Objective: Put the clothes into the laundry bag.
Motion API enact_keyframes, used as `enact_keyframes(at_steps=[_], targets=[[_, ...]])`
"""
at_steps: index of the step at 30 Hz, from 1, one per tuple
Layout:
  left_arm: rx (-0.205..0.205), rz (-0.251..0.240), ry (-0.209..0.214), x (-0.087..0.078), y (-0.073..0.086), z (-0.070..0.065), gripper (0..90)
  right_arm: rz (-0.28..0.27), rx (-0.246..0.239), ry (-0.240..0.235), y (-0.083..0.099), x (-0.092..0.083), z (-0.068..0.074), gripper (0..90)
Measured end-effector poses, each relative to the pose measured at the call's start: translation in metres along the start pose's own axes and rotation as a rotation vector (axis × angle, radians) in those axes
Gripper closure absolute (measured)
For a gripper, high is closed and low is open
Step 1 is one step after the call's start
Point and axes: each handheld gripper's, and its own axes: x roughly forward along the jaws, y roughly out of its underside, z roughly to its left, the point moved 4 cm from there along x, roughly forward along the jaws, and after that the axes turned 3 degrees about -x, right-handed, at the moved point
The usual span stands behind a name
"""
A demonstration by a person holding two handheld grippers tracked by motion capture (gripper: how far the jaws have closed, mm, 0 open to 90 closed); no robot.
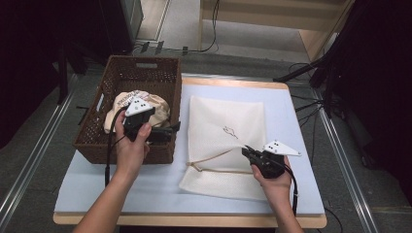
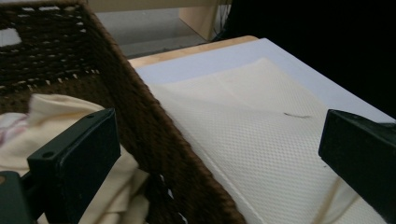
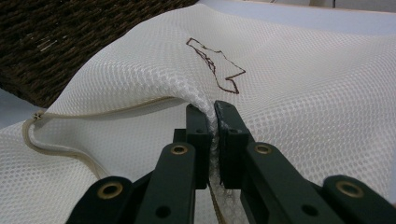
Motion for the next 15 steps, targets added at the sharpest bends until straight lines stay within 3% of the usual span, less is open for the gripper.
enact_keyframes(at_steps=[4, 10, 15], targets=[[-0.018, -0.001, -0.033, 0.006, -0.01, 0.014, 0.0, -0.001, -0.002, -0.001, 0.0, 0.001, 0.001, 85.4], [-0.022, 0.048, -0.084, 0.024, -0.016, 0.039, 0.0, 0.001, -0.014, 0.003, 0.001, 0.001, 0.002, 85.4], [-0.042, 0.104, -0.163, 0.038, -0.017, 0.071, 0.0, 0.004, -0.009, 0.002, 0.001, 0.0, 0.001, 85.0]])
